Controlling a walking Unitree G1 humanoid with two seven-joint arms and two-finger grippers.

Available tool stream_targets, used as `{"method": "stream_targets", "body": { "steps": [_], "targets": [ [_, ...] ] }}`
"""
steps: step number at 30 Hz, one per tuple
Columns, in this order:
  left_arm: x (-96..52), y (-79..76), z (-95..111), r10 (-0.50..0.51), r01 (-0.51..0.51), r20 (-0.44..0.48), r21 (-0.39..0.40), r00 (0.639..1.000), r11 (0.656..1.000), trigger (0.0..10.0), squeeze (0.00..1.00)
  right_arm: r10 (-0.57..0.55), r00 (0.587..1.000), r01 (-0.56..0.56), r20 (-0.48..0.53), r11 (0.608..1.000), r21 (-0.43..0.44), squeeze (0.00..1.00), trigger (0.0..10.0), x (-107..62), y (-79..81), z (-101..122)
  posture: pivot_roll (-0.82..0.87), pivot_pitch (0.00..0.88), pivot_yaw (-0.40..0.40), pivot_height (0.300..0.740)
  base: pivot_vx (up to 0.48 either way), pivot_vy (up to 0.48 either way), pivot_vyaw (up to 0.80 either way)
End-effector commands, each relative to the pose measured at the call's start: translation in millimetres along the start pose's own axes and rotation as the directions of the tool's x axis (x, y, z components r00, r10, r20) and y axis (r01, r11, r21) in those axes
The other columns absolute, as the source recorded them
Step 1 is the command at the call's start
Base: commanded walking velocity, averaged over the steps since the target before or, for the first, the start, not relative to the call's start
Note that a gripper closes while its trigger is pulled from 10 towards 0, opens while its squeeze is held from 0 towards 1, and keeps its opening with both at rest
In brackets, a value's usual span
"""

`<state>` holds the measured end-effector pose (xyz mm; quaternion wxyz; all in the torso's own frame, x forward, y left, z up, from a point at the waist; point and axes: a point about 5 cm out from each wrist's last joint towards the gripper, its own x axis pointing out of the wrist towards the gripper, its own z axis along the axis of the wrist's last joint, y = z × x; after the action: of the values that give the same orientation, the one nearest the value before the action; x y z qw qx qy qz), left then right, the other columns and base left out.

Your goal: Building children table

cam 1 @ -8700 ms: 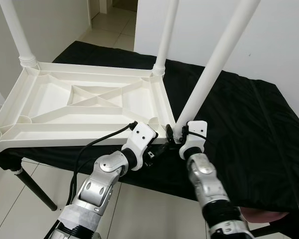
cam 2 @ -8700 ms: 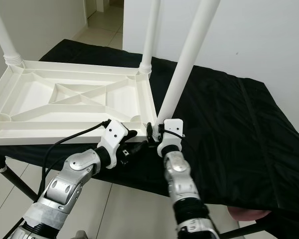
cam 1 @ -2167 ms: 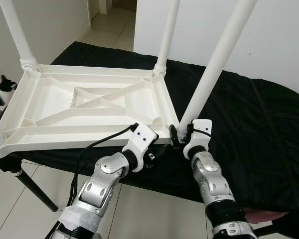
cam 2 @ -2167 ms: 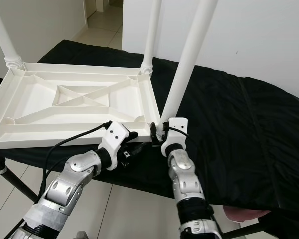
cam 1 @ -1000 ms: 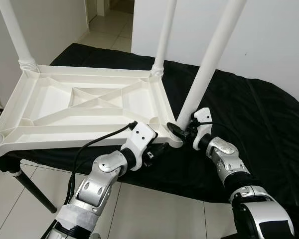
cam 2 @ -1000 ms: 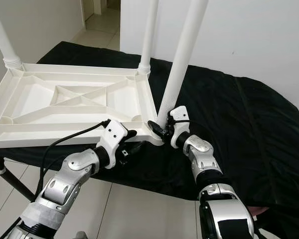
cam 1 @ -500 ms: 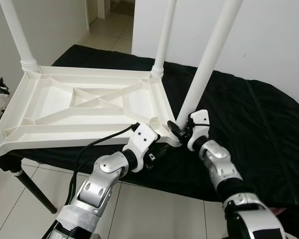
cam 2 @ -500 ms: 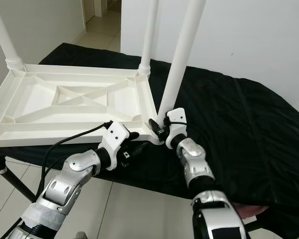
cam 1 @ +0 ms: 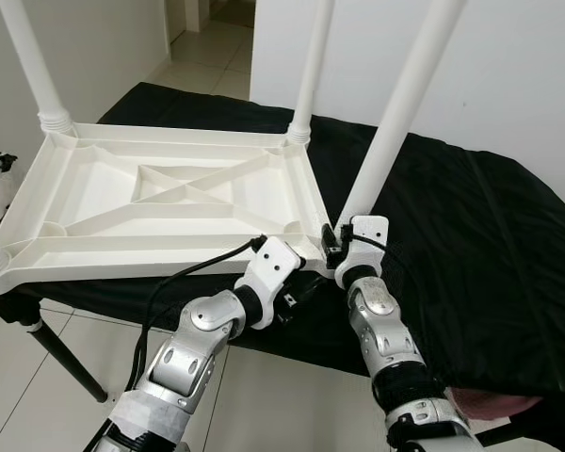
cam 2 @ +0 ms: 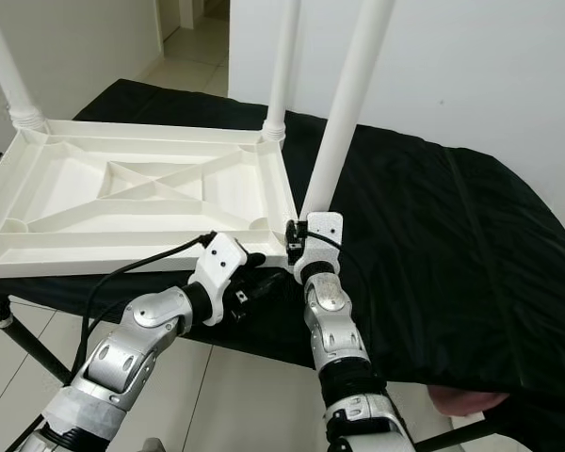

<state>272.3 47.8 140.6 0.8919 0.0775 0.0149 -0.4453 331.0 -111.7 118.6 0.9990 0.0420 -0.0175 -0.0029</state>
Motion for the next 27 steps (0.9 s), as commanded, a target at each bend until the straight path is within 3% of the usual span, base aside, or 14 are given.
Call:
{"method": "stream_targets", "body": {
  "steps": [1,2,3,4,5,15,18,19,20,21,22,26,27],
  "targets": [
    [1.1,-3.7,-0.6,-0.007,0.007,0.0,-0.011,1.0,1.0,10.0,0.0,-0.066,0.997,0.066,-0.05,0.998,0.003,0.0,10.0,-5.2,-10.1,-9.9,-0.01,0.0,-0.111,0.74,0.0,0.0,0.0],
    [2.0,-5.0,-0.8,-0.01,0.01,0.001,-0.013,1.0,1.0,10.0,0.0,-0.003,1.0,0.004,-0.022,1.0,0.027,0.19,10.0,-7.6,-0.6,-4.9,-0.01,0.0,-0.113,0.74,0.0,0.0,0.0],
    [2.4,-5.5,-0.8,-0.012,0.012,0.002,-0.013,1.0,1.0,10.0,0.0,0.016,1.0,-0.015,-0.012,0.999,0.031,0.86,10.0,-8.4,1.4,-3.3,-0.01,0.0,-0.115,0.74,0.0,0.0,0.0],
    [2.5,-5.7,-0.8,-0.013,0.013,0.002,-0.013,1.0,1.0,10.0,0.0,0.023,1.0,-0.023,-0.008,0.999,0.031,0.86,10.0,-9.0,2.0,-2.5,-0.01,0.0,-0.115,0.74,0.0,0.0,0.0],
    [2.7,-5.7,-0.8,-0.013,0.013,0.001,-0.011,1.0,1.0,10.0,0.0,0.035,0.999,-0.035,-0.006,0.999,0.035,1.0,10.0,-9.4,2.3,-1.7,0.0,0.0,-0.118,0.74,0.0,0.0,0.0],
    [0.8,-6.1,-0.9,-0.01,0.01,0.003,-0.012,1.0,1.0,10.0,0.0,0.068,0.997,-0.069,0.031,0.997,0.033,1.0,10.0,-6.5,-7.9,8.0,0.0,0.0,-0.126,0.74,0.0,0.0,0.0],
    [0.5,-7.3,-1.6,-0.01,0.01,0.001,-0.014,1.0,1.0,10.0,0.0,0.146,0.989,-0.147,0.03,0.989,0.034,1.0,10.0,-4.8,-13.0,11.1,0.0,0.0,-0.127,0.74,0.0,0.0,0.0],
    [0.7,-7.9,-1.8,-0.013,0.013,0.001,-0.016,1.0,1.0,10.0,0.0,0.274,0.961,-0.275,0.023,0.962,0.007,0.0,10.0,-2.0,-17.4,14.0,0.0,0.0,-0.123,0.74,0.0,0.0,0.0],
    [0.7,-7.9,-1.8,-0.013,0.013,0.001,-0.016,1.0,1.0,10.0,0.0,0.274,0.961,-0.275,0.023,0.962,0.007,0.0,10.0,-2.0,-17.4,14.0,0.0,0.0,-0.123,0.74,0.0,0.0,0.0],
    [0.9,-8.2,-1.6,-0.017,0.017,0.001,-0.017,1.0,1.0,10.0,0.0,0.379,0.925,-0.379,0.004,0.925,-0.025,0.0,10.0,-0.2,-20.3,14.6,0.0,0.0,-0.122,0.74,0.0,0.0,0.0],
    [1.0,-8.1,-1.5,-0.018,0.018,0.001,-0.017,1.0,1.0,10.0,0.0,0.411,0.912,-0.411,-0.007,0.911,-0.04,0.0,10.0,0.3,-21.1,14.2,0.0,0.0,-0.121,0.74,0.0,0.0,0.0],
    [1.2,-7.8,-1.3,-0.02,0.02,0.001,-0.015,1.0,1.0,10.0,0.0,0.466,0.884,-0.467,-0.032,0.882,-0.068,0.0,10.0,1.8,-23.4,12.0,0.0,0.0,-0.122,0.74,0.0,0.0,0.0],
    [1.1,-7.1,-0.9,-0.02,0.02,0.001,-0.012,1.0,1.0,10.0,0.0,0.529,0.846,-0.533,-0.07,0.84,-0.1,0.0,10.0,3.7,-27.4,8.7,0.0,0.0,-0.123,0.74,0.0,0.0,0.0]
  ]
}}
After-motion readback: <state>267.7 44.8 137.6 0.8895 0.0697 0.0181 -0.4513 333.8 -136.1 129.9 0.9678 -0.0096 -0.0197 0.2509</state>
